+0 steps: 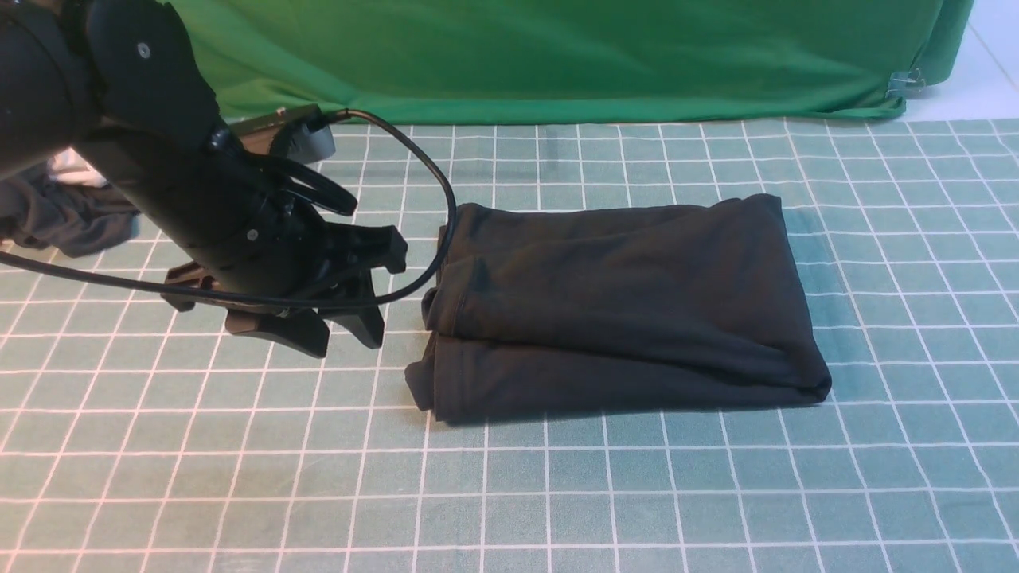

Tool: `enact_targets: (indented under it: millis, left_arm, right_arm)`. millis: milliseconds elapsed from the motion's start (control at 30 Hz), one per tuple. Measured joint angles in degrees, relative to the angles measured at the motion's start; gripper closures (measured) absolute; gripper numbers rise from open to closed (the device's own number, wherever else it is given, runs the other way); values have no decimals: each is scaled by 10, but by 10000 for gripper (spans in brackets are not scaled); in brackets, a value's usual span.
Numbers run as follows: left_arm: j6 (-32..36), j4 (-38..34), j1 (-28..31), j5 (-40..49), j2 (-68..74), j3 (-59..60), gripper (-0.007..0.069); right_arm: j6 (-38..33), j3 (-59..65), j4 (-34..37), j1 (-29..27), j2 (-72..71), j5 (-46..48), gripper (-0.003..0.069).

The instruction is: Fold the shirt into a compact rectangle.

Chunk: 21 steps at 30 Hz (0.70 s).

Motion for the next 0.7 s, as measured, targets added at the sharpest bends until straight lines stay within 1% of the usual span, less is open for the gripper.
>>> enact_targets:
  millis: [67, 100, 200, 233, 367, 433, 533, 600, 667, 700]
  left_arm:
    - [4, 0, 0, -6, 0, 0, 313]
    - [4, 0, 0, -6, 0, 0, 313]
    - [9, 1, 0, -13, 0, 0, 313]
    - [11, 1, 0, -13, 0, 0, 313]
    - [16, 5, 0, -28, 0, 0, 315]
    - [16, 5, 0, -35, 0, 0, 330]
    - [29, 9, 0, -41, 0, 0, 402]
    - [35, 9, 0, -49, 0, 0, 486]
    - [36, 9, 0, -54, 0, 0, 528]
    - [41, 8, 0, -60, 0, 0, 580]
  right_arm:
    - [1, 55, -1, 0, -72, -66, 641]
    - [1, 66, -1, 0, -77, -72, 641]
    - [-2, 168, -1, 0, -170, -164, 641]
    - [-2, 174, -1, 0, -179, -169, 640]
    - [-2, 267, -1, 0, -247, -245, 640]
    - [-2, 292, -1, 0, -261, -263, 640]
    - [-2, 311, -1, 0, -263, -265, 634]
    - [-2, 314, -1, 0, -263, -263, 627]
    - [-2, 314, -1, 0, -263, -265, 625]
    - [-2, 314, -1, 0, -263, -269, 623]
